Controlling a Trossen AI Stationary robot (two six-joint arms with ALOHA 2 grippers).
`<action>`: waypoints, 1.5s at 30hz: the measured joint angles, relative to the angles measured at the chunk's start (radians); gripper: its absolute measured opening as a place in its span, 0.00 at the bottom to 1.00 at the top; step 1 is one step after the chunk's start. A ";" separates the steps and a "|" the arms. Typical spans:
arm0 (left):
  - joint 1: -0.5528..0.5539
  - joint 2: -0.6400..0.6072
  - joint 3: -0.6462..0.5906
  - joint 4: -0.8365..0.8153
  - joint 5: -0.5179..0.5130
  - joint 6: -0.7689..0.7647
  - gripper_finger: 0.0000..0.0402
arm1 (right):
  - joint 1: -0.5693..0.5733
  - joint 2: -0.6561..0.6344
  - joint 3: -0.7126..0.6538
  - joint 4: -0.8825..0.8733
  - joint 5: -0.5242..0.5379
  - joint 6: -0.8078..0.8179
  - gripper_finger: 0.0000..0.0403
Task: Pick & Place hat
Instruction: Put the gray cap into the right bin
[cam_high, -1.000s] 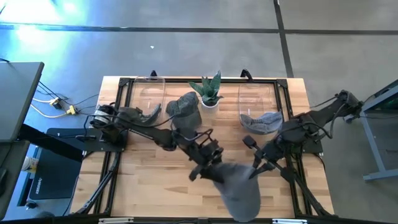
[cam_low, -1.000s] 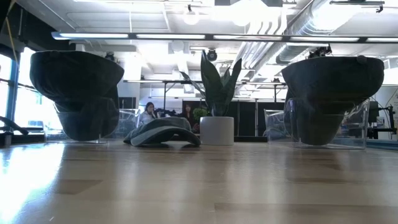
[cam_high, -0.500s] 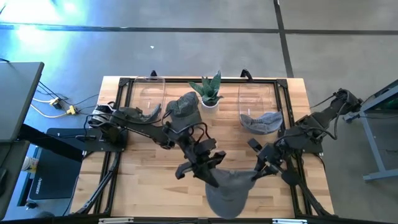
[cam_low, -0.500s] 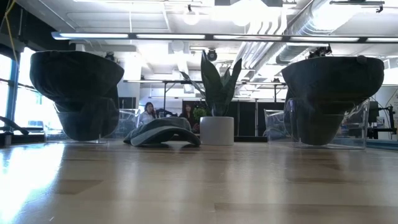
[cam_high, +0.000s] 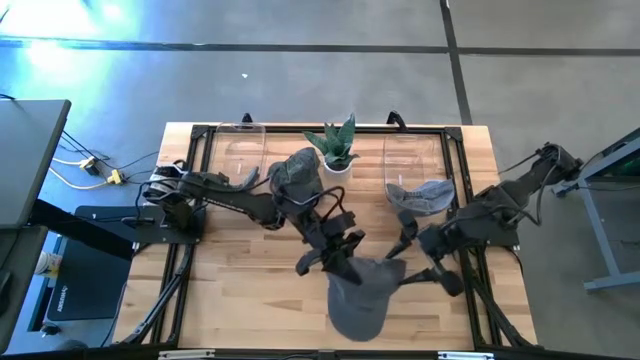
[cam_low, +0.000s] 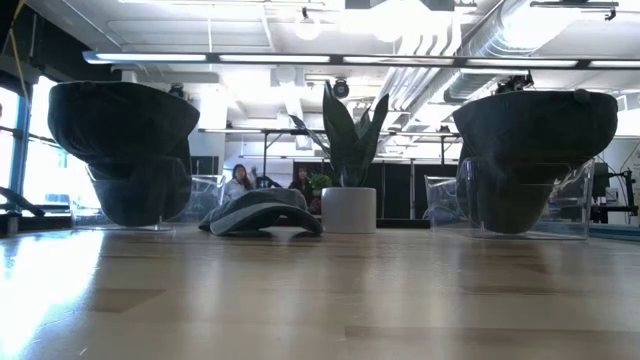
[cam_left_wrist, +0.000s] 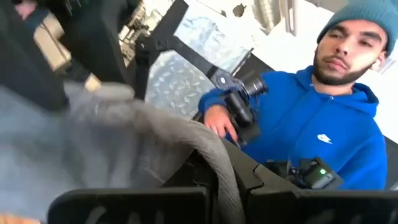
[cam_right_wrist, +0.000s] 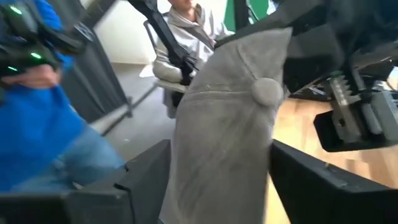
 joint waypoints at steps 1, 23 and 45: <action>0.006 0.000 0.000 0.000 -0.004 0.001 0.02 | -0.001 0.009 0.000 -0.001 0.007 -0.006 0.66; 0.038 0.000 0.000 -0.122 0.014 0.118 0.04 | -0.037 0.050 0.000 0.039 -0.240 0.220 0.07; 0.013 0.000 0.000 -0.127 -0.239 0.354 0.54 | -0.087 0.050 0.000 0.033 -0.160 0.117 0.01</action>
